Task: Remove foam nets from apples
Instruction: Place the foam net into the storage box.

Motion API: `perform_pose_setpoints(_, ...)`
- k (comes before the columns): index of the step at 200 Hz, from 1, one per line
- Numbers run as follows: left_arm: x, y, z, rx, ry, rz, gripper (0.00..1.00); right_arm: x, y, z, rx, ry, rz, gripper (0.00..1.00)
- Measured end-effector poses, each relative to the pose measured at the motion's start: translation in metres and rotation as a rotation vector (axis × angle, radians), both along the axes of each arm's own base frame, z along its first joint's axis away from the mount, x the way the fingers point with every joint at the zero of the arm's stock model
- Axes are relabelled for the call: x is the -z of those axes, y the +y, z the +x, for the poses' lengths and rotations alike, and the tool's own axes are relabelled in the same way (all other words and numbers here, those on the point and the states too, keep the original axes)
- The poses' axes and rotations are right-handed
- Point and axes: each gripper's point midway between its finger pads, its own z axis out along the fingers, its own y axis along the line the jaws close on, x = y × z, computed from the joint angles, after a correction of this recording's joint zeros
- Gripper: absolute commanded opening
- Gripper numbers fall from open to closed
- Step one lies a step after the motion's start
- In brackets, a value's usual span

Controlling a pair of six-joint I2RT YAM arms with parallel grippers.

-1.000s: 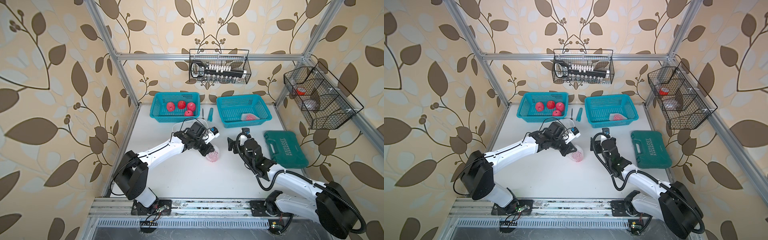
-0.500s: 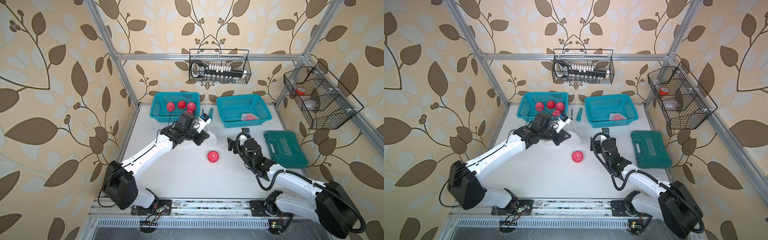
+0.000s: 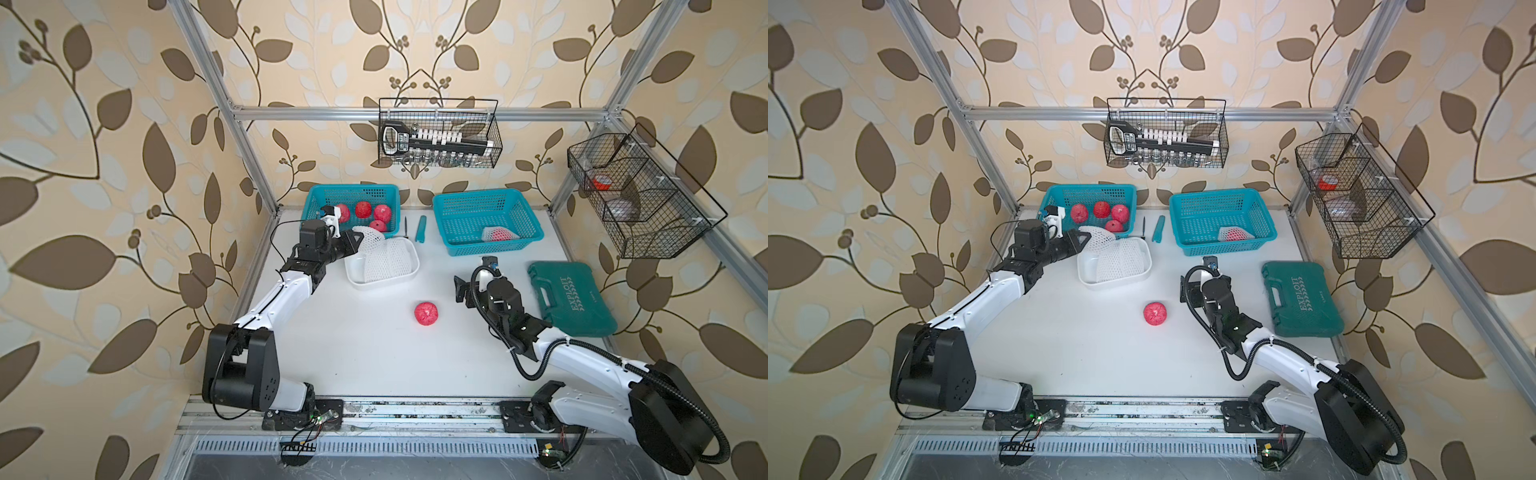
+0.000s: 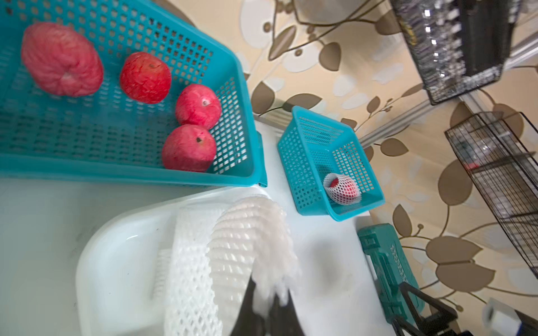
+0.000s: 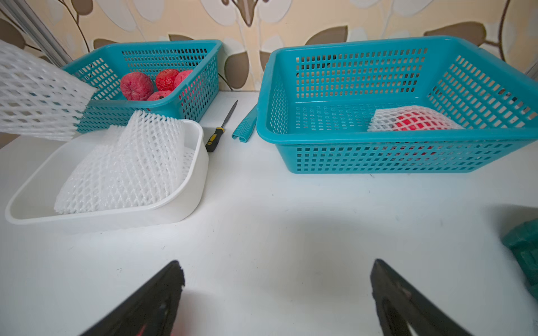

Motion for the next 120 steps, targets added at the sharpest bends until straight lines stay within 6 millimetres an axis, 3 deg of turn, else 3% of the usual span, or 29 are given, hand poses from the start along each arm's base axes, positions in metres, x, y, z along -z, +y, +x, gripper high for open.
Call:
perform_pose_setpoints(67,0.005,-0.013,0.011,0.027,-0.018,-0.146,0.0,0.008,0.002,0.0,-0.007,0.021,-0.01,1.0)
perform_pose_setpoints(120,0.049,-0.022,0.018,0.029,0.061,-0.227,0.0,0.008,0.002,0.0,-0.01,0.022,-0.009,1.0)
